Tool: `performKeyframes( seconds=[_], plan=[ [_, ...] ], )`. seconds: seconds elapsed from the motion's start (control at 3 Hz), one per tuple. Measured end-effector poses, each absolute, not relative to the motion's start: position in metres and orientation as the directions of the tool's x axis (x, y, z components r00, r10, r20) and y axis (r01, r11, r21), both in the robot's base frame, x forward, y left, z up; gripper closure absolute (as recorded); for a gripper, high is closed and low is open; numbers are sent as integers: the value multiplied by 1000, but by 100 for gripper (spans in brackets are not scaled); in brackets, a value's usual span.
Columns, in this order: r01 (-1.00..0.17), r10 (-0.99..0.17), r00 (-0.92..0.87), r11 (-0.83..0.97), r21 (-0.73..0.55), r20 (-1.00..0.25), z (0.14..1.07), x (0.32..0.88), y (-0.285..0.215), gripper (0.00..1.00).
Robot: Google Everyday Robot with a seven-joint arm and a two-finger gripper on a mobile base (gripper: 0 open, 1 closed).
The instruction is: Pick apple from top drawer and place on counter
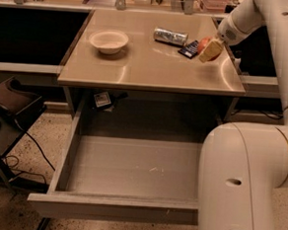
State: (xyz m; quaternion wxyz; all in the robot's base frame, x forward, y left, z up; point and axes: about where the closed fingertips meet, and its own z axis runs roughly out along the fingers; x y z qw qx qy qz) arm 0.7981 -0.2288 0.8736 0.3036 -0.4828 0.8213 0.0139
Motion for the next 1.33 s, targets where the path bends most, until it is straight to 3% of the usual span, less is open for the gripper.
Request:
performKeyframes(
  seconds=[0.67, 1.33],
  plan=[
    [-905, -837, -279, 393, -162, -470, 828, 784, -186, 100],
    [-906, -838, -279, 392, -160, -469, 827, 784, -186, 57]
  ],
)
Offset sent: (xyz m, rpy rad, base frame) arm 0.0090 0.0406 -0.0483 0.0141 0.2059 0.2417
